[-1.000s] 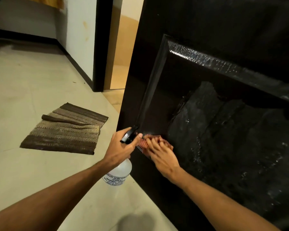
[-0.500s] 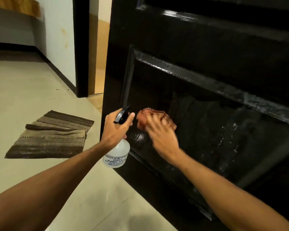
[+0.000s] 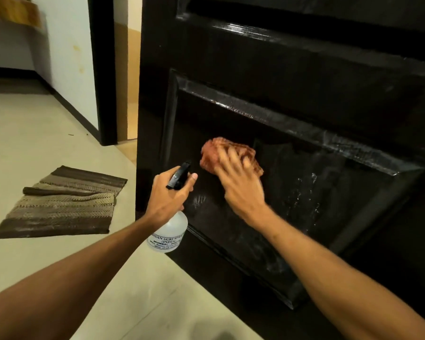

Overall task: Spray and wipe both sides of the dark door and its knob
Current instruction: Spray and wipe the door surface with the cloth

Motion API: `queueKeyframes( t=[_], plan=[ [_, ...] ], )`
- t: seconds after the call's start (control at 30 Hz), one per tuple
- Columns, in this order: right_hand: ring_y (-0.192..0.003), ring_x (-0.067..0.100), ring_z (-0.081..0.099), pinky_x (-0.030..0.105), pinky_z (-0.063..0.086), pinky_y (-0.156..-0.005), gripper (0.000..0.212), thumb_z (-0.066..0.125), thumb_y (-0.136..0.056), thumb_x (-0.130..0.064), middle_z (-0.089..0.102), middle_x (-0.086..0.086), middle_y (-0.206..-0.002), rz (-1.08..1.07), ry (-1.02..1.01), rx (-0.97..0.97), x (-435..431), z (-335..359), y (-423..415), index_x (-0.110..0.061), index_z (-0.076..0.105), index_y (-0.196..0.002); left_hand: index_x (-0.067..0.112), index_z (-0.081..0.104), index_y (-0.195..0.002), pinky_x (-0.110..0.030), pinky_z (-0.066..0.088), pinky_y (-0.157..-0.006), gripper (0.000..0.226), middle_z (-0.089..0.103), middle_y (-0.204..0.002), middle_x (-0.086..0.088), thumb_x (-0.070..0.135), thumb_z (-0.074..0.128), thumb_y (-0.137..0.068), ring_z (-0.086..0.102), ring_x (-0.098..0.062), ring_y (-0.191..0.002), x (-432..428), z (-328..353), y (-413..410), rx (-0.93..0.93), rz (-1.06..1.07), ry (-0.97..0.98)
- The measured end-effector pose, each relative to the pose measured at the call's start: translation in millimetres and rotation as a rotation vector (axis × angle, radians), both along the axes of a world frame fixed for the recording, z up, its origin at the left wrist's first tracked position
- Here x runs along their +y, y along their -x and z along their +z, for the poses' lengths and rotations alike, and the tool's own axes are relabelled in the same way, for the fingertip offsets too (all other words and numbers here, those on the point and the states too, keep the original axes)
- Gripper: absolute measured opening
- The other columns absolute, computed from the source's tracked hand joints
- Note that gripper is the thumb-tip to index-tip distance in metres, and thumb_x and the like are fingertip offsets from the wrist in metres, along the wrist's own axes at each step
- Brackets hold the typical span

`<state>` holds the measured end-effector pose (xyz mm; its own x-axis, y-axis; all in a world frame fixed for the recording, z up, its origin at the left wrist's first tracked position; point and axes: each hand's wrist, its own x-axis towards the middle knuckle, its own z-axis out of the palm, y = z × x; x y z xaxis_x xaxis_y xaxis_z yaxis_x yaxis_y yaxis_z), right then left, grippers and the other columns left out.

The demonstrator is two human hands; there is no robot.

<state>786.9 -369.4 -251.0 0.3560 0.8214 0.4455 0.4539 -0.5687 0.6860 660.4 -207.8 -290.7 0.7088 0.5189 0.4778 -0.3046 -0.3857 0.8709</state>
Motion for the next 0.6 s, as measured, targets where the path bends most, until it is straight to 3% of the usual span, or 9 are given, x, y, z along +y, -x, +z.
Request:
queueKeyframes(
  t=[0.1, 0.2, 0.27, 0.37, 0.43, 0.6],
  plan=[
    [-0.154, 0.032, 0.023, 0.047, 0.02, -0.116, 0.067, 0.036, -0.085, -0.025, 0.019, 0.013, -0.17, -0.033, 0.252, 0.141, -21.2, -81.8, 9.1, -0.022, 0.05, -0.15, 0.009, 0.068, -0.093, -0.029, 0.049, -0.04, 0.023, 0.069, -0.078, -0.018, 0.031, 0.07, -0.1, 0.06, -0.013, -0.051, -13.6, -12.6, -1.1, 0.018, -0.005, 0.015],
    [-0.156, 0.031, 0.021, 0.045, 0.014, -0.117, 0.066, 0.034, -0.085, -0.025, 0.014, 0.012, -0.171, -0.041, 0.369, 0.245, -37.0, -107.1, 13.6, -0.019, 0.051, -0.149, 0.008, 0.068, -0.093, -0.028, 0.049, -0.04, 0.024, 0.068, -0.077, -0.022, 0.031, 0.07, -0.1, 0.06, -0.017, -0.049, -25.0, -28.1, -0.1, 0.052, -0.009, 0.022],
    [-0.154, 0.029, 0.026, 0.044, 0.019, -0.116, 0.066, 0.042, -0.08, -0.024, 0.018, 0.011, -0.17, -0.007, 0.247, 0.159, -33.2, -84.8, 9.3, -0.022, 0.054, -0.145, 0.01, 0.069, -0.093, -0.029, 0.05, -0.04, 0.024, 0.068, -0.075, -0.02, 0.033, 0.071, -0.099, 0.06, -0.019, -0.05, -29.3, -35.8, -2.9, 0.067, -0.013, 0.032],
    [-0.154, 0.028, 0.023, 0.044, 0.019, -0.116, 0.071, 0.042, -0.081, -0.019, 0.017, 0.009, -0.17, 0.023, 0.029, 0.053, -19.0, -50.7, 3.4, -0.022, 0.044, -0.151, 0.012, 0.07, -0.095, -0.026, 0.05, -0.041, 0.017, 0.071, -0.075, -0.013, 0.029, 0.071, -0.099, 0.061, -0.013, -0.05, -32.9, -46.7, -5.4, 0.07, -0.001, 0.05],
    [-0.154, 0.03, 0.024, 0.045, 0.019, -0.115, 0.068, 0.039, -0.085, -0.02, 0.02, 0.011, -0.17, 0.051, 0.006, 0.024, -13.6, -63.6, -0.6, -0.019, 0.04, -0.153, 0.013, 0.069, -0.094, -0.025, 0.05, -0.041, 0.013, 0.07, -0.075, -0.013, 0.025, 0.07, -0.099, 0.06, -0.012, -0.048, -34.9, -54.1, -5.0, 0.067, 0.005, 0.06],
    [-0.153, 0.036, 0.019, 0.046, 0.022, -0.118, 0.065, 0.041, -0.097, -0.03, 0.02, 0.017, -0.168, 0.044, 0.397, 0.213, -30.5, -167.0, -3.0, -0.011, 0.033, -0.159, 0.016, 0.068, -0.09, -0.025, 0.051, -0.046, 0.012, 0.069, -0.071, -0.009, 0.023, 0.07, -0.099, 0.062, -0.012, -0.049, -38.1, -79.9, -3.2, 0.086, 0.084, 0.035]
  ],
)
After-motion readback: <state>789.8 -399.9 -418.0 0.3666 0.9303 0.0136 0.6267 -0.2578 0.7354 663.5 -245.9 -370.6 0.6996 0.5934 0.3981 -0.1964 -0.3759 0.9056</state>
